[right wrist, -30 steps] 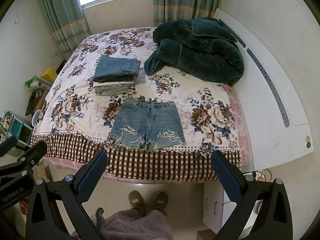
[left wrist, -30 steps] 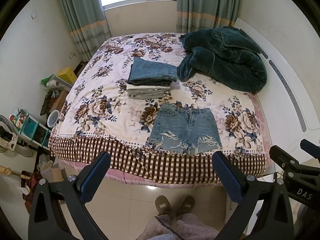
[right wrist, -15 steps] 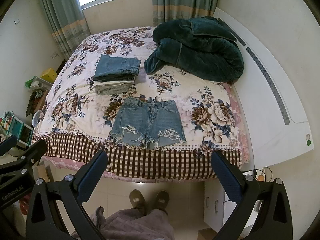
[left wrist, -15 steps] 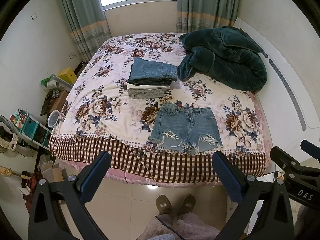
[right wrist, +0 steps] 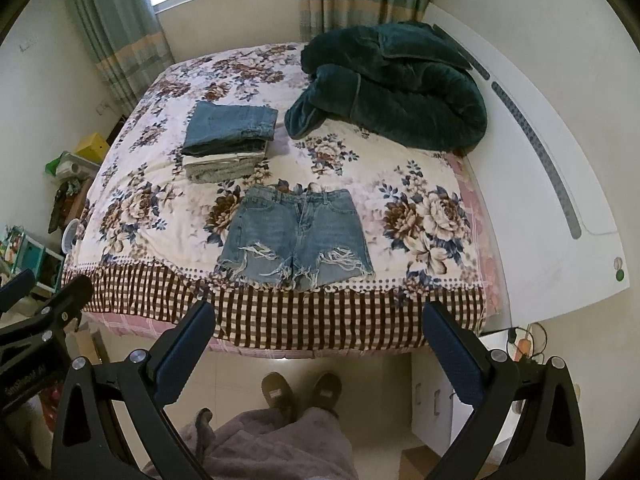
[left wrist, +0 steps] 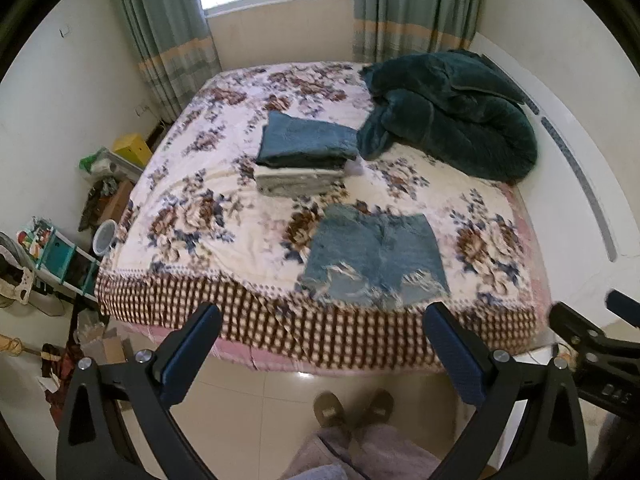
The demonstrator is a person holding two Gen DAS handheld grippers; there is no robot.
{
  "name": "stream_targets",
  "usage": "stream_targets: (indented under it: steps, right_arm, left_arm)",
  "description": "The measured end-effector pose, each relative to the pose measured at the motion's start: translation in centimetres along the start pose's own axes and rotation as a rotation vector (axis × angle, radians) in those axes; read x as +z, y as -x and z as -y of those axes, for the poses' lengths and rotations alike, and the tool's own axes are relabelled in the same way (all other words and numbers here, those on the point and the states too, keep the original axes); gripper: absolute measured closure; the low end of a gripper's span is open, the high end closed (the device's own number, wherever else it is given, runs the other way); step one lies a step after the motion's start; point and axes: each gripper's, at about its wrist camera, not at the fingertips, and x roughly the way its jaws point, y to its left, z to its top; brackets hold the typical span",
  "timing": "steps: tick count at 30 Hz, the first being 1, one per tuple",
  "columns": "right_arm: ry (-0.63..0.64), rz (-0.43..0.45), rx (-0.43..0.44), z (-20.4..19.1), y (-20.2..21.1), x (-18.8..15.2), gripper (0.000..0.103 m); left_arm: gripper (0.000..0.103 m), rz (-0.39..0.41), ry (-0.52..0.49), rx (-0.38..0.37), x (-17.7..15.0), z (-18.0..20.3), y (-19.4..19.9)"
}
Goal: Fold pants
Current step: 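Lower both grippers to the waistband of the denim shorts and grasp it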
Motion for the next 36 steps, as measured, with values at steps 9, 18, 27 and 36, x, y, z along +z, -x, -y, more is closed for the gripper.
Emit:
stream_targets:
  steps: [9,18,27,36]
  right_arm:
    - [-0.038,-0.122,0.018,2.8,-11.6,3.9,0.0]
    - [0.006,-0.342,0.112,9.4,-32.8,9.8,0.047]
    - [0.102,-0.484,0.176,17.1,-56.1,14.6,0.043]
    - [0.085,-0.554,0.27,22.3,-70.1,14.4,0.041]
  left_arm:
    - [0.0,0.016,-0.004,0.132,2.4,0.9,-12.6]
    - [0.0,-0.207,0.04,0.148,2.4,9.6,-30.0]
    - [0.0,-0.451,0.188,0.005,-3.8,22.2,-48.8]
    - [0.002,-0.547,0.148,0.028,-10.5,34.1,-58.3]
